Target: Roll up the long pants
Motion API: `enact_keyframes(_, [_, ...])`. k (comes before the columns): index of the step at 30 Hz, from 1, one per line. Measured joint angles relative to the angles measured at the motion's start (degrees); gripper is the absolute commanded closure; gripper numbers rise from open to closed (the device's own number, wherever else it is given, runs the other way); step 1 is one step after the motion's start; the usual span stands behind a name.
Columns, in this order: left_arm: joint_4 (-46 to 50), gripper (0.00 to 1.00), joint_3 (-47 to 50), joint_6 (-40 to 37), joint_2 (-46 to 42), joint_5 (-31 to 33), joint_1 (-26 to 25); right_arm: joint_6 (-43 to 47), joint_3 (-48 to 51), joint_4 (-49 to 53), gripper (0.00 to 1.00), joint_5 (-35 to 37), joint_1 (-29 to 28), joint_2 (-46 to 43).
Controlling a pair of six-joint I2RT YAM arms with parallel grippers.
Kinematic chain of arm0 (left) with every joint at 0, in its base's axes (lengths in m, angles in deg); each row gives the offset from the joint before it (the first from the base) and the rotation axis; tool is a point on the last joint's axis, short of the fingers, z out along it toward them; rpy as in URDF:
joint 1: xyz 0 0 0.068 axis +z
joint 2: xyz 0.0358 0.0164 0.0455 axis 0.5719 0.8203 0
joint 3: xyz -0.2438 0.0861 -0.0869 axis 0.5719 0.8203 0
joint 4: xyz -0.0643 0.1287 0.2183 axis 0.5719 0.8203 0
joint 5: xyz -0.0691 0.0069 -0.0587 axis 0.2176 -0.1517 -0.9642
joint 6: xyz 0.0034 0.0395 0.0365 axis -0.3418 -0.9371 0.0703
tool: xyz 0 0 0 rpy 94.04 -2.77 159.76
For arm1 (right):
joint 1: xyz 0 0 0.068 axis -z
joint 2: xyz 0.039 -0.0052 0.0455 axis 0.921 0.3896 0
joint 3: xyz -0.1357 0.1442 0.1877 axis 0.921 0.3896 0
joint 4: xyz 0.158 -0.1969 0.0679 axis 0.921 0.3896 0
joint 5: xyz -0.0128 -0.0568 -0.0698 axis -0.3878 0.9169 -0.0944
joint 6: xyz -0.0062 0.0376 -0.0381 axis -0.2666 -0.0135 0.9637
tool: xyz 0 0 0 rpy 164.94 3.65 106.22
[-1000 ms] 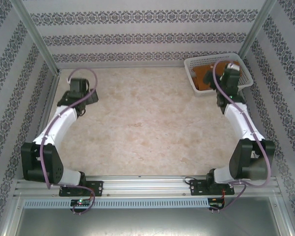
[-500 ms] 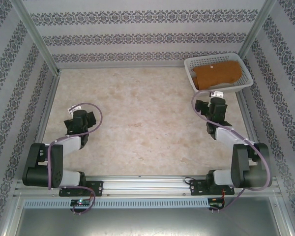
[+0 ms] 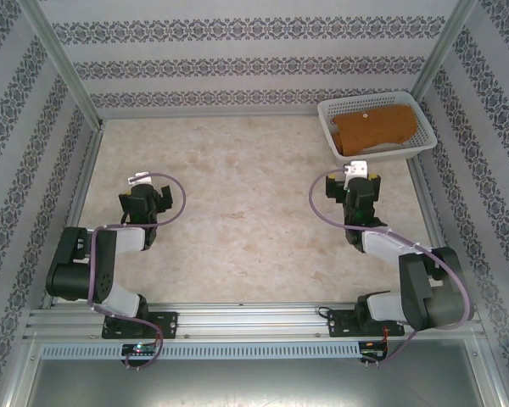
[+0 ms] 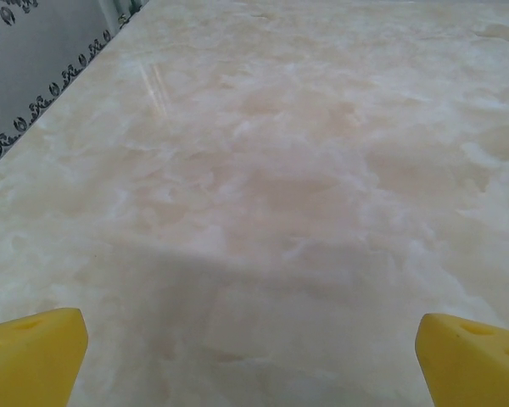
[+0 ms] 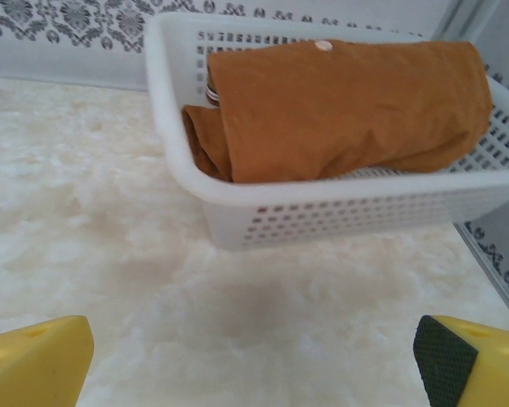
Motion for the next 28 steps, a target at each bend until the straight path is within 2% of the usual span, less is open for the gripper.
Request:
enact_keyframes(6, [-0.9, 0.0, 0.2, -1.4, 0.1, -1.8, 0.0, -0.5, 1.3, -3.8, 0.02, 0.6, 1.0, 7.7])
enact_keyframes(8, [-5.8, 0.0, 1.8, -1.9, 0.9, -3.4, 0.1, -1.0, 1.5, -4.9, 0.02, -0.5, 2.4, 8.0])
enact_keyframes(11, [-8.1, 0.0, 3.7, -2.1, 2.4, -4.6, 0.1, -2.4, 4.9, -14.1, 0.02, -3.0, 5.2, 9.4])
enact_keyframes(28, [-10.3, 0.0, 4.3, -2.9, 2.6, -7.8, 0.1, -3.9, 5.5, -15.5, 0.02, -7.5, 6.4, 10.2])
